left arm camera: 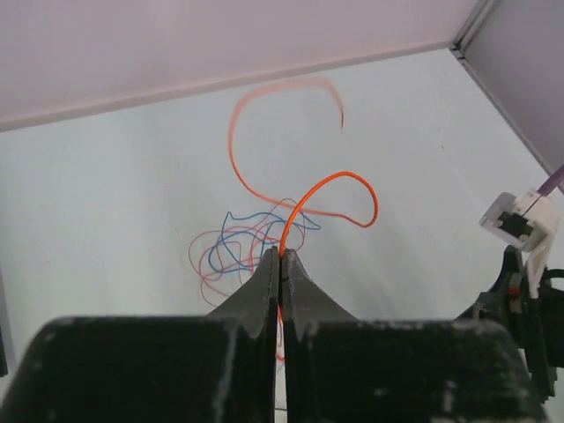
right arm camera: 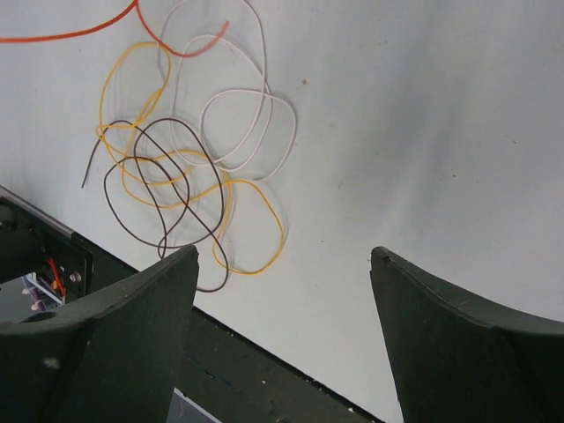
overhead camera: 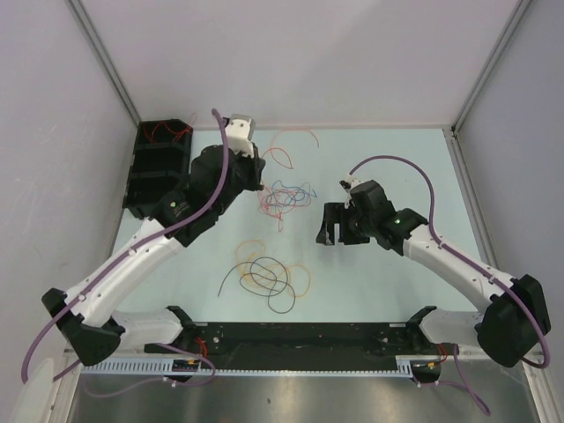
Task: Untangle the cables
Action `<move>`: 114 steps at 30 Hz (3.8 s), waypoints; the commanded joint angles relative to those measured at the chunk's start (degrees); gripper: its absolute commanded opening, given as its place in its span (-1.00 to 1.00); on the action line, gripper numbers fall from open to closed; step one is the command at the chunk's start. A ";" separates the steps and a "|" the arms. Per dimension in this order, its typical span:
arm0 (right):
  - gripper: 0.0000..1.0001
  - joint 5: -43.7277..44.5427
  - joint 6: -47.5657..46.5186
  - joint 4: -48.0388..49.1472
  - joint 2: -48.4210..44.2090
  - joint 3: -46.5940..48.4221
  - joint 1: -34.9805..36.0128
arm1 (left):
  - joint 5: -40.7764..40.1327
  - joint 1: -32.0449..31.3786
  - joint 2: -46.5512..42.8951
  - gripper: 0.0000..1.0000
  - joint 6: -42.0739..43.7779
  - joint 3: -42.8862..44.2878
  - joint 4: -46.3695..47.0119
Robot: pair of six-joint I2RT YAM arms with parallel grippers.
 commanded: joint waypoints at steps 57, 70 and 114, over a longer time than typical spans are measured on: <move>0.66 -15.07 0.48 17.83 -5.37 -12.73 -1.58 | -1.73 40.30 27.55 -0.99 4.62 45.34 4.05; 0.66 -16.03 -0.04 18.97 -2.74 -13.09 -2.11 | -6.74 46.10 34.86 -0.99 5.32 53.98 5.35; 0.65 -15.43 3.30 20.91 -0.97 -13.26 2.63 | 0.11 56.12 19.74 -0.99 -6.89 47.12 7.82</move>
